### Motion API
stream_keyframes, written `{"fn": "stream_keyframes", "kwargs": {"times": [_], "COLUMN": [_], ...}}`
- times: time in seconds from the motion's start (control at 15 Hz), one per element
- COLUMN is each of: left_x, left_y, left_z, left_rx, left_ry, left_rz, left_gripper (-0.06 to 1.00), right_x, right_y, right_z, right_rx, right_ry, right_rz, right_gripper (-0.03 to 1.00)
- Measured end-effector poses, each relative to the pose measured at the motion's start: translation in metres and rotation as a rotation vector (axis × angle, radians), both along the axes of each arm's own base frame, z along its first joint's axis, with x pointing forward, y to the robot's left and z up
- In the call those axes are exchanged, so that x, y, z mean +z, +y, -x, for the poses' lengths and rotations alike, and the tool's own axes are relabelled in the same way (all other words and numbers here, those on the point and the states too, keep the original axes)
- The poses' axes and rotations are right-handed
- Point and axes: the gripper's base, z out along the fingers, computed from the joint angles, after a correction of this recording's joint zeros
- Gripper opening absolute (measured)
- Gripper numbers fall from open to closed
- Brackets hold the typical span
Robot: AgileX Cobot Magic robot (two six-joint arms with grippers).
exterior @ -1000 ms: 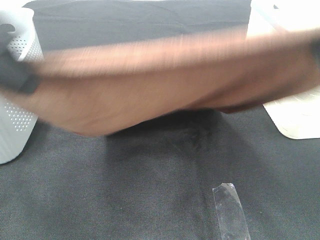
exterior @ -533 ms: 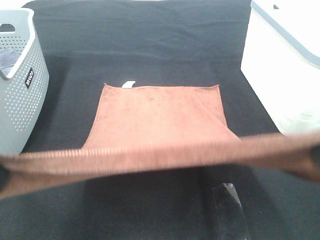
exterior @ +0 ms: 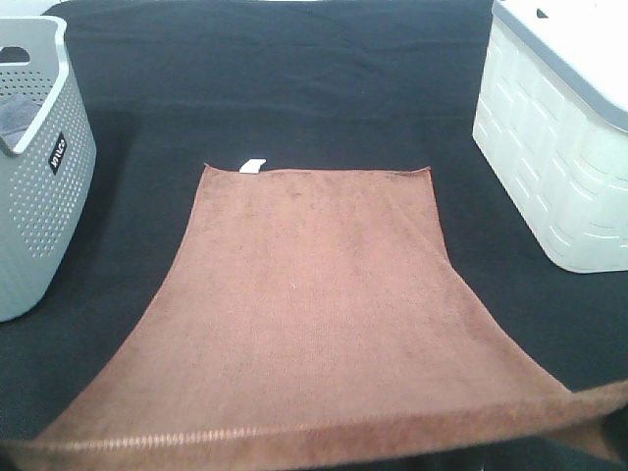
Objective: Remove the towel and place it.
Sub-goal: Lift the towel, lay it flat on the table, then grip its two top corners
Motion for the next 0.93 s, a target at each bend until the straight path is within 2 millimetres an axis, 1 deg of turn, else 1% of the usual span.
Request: {"fn": "stream_keyframes", "kwargs": {"times": [0.13,0.27,0.33,0.47,0.8,0.93], "left_x": [-0.010,-0.019,-0.021,-0.023,-0.065,-0.076], "left_y": [-0.002,-0.003,-0.003,-0.005,-0.024,-0.032], "left_z": [0.009,0.017,0.018,0.017,-0.009,-0.020], "left_rx": [-0.034,-0.057,-0.052,-0.053,-0.033,-0.042], "left_ry": [0.038,0.076,0.080,0.099,0.241,0.278], "left_rz": [-0.024,-0.039,-0.038,-0.043,-0.161,-0.192], "left_gripper": [0.00,0.00,0.00,0.00,0.00,0.00], "right_x": [-0.007,-0.020,-0.023,-0.028,-0.060,-0.075], "right_y": [0.001,0.001,0.000,0.000,0.005,0.006], "right_z": [0.004,0.009,0.011,0.007,-0.018,-0.028], "right_rx": [-0.004,-0.006,-0.005,0.002,0.039,0.049], "right_ry": [0.041,0.094,0.107,0.139,0.348,0.391], "right_rz": [-0.018,-0.015,-0.011,0.015,0.120,0.158], "right_gripper": [0.01,0.01,0.01,0.01,0.01,0.01]}}
